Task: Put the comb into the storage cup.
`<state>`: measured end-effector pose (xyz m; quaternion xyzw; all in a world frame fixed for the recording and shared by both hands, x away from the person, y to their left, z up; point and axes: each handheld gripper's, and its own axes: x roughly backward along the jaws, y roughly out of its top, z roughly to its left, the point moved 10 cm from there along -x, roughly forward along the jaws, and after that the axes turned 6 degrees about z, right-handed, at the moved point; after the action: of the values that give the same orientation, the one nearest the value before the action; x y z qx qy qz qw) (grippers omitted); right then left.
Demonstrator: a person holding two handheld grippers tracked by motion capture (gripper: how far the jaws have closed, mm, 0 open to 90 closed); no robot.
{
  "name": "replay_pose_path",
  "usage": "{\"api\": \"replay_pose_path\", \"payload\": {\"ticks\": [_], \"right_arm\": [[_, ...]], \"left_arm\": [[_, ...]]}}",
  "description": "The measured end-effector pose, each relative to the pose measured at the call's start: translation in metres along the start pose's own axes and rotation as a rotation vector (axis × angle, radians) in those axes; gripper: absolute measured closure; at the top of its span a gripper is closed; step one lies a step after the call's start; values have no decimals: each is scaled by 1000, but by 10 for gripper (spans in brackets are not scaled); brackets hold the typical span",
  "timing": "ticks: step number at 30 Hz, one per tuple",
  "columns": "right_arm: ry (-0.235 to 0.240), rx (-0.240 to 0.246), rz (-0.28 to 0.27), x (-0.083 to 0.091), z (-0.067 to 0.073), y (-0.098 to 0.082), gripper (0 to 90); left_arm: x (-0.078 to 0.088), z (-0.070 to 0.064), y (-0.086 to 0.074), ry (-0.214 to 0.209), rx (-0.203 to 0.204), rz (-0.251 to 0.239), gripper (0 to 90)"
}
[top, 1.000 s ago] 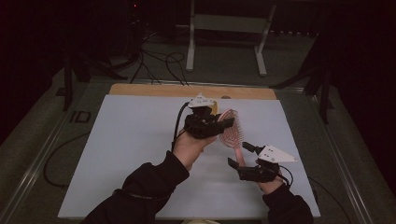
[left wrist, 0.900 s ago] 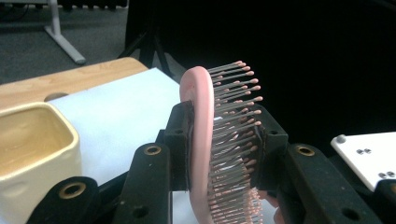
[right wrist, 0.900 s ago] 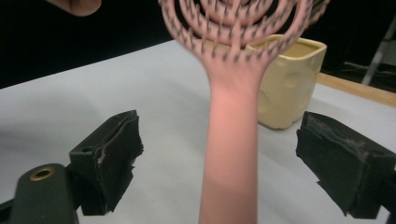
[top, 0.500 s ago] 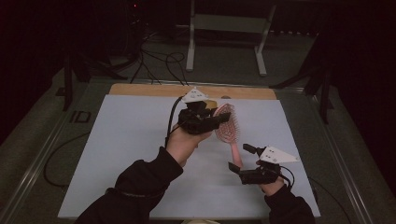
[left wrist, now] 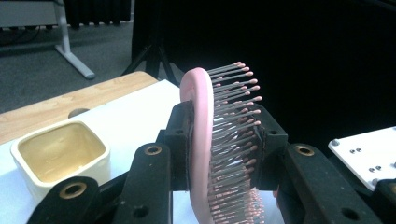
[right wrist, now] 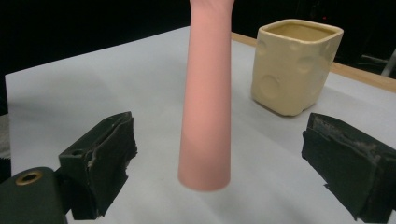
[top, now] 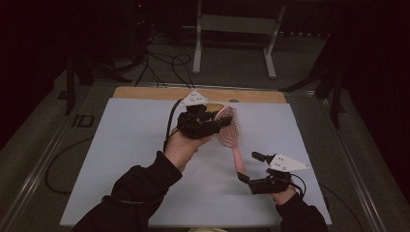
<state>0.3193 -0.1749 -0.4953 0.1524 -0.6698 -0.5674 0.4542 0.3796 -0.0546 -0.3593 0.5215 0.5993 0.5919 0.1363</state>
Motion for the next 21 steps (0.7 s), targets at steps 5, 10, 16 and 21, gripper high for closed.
{"api": "replay_pose_path", "payload": {"ticks": [5, 10, 16, 21], "right_arm": [[4, 5, 9, 3, -1, -5, 92], [-6, 4, 11, 9, -2, -9, 92], [-15, 5, 14, 17, -3, -15, 92], [-17, 9, 16, 22, -2, -18, 92]], "left_arm": [[6, 4, 0, -3, -12, -5, 669], [13, 8, 0, 3, -26, -11, 670], [20, 14, 4, 6, -31, -23, 669], [26, 20, 9, 21, -33, -36, 670]]}}
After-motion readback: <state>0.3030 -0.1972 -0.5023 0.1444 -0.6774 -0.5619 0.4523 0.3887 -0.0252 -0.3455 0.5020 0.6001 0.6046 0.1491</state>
